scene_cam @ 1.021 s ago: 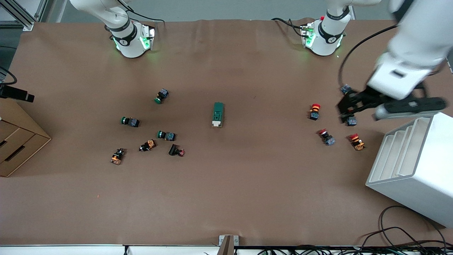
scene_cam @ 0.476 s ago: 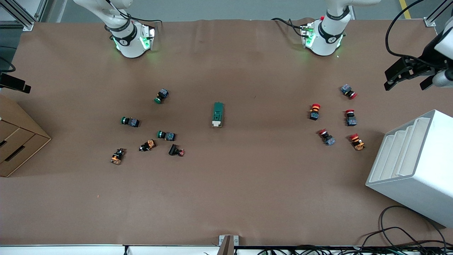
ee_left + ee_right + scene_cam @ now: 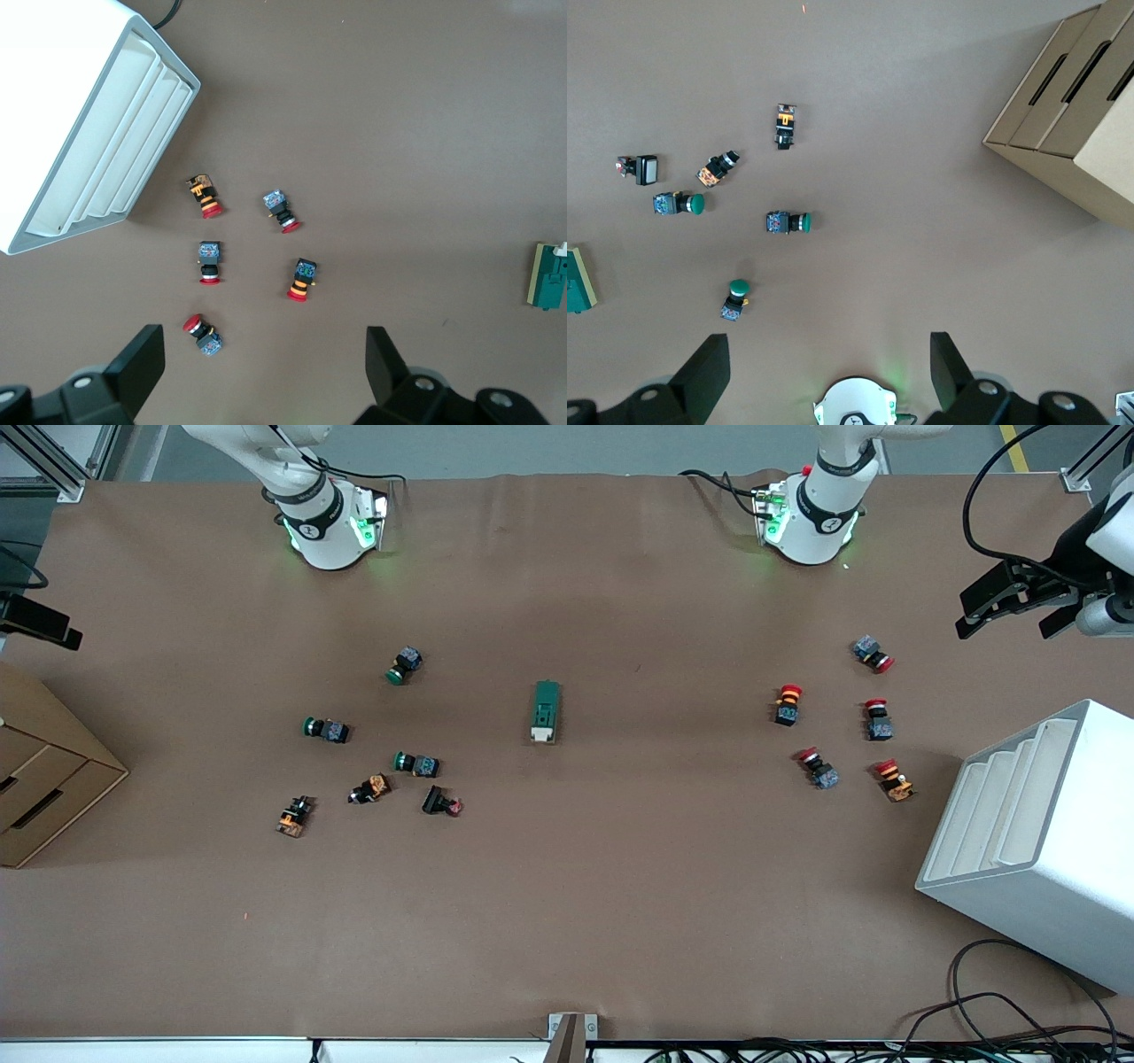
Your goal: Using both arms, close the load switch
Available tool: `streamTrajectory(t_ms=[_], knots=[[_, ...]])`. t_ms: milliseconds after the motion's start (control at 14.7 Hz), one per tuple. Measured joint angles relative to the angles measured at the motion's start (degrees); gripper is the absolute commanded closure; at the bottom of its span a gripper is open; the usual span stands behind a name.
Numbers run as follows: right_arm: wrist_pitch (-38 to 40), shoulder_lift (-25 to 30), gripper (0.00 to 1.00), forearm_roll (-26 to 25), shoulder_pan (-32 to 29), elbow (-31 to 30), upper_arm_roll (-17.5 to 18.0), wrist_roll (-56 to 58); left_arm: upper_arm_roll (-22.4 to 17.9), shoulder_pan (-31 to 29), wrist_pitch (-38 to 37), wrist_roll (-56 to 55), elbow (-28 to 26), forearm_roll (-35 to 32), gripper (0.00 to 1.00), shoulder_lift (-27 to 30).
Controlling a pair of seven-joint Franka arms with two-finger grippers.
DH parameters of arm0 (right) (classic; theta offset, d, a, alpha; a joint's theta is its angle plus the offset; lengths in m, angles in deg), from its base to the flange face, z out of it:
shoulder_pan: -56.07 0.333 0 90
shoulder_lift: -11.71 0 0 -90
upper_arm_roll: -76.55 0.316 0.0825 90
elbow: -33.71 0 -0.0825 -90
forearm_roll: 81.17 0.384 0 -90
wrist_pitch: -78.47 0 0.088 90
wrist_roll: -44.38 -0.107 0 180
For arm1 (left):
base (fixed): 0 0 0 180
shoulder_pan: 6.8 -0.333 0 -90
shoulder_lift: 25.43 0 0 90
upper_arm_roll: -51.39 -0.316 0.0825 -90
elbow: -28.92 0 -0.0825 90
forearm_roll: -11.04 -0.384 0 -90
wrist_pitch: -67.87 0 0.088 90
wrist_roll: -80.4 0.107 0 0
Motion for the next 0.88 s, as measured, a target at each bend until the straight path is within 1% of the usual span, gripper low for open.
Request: streamTrajectory(t_ms=[136,340,476,613,885], knots=[[-1.00,3.04,0.00,0.37,0.03,-4.29,-0.71,0.00,0.03,-0.13,0.00,0.00,-0.44,0.00,0.00,0.61],[-5.36,9.24,0.00,0.54,0.03,-12.79,-1.01,0.00,0.24,-0.17,-0.42,0.00,-0.51,-0.09,0.00,0.80],[-6.82,12.50,0.00,0.62,0.12,-16.32,-1.02,0.00,0.39,-0.17,-0.46,0.00,-0.73,-1.11,0.00,0.80],[-7.38,13.86,0.00,0.71,0.46,-17.44,-1.01,0.01,0.69,-0.17,-0.45,0.00,-0.93,-1.68,0.00,0.80],[-7.92,14.00,0.00,0.71,1.78,-17.63,-0.92,0.00,2.54,-0.16,-0.03,0.01,-1.57,-2.24,0.00,0.80]])
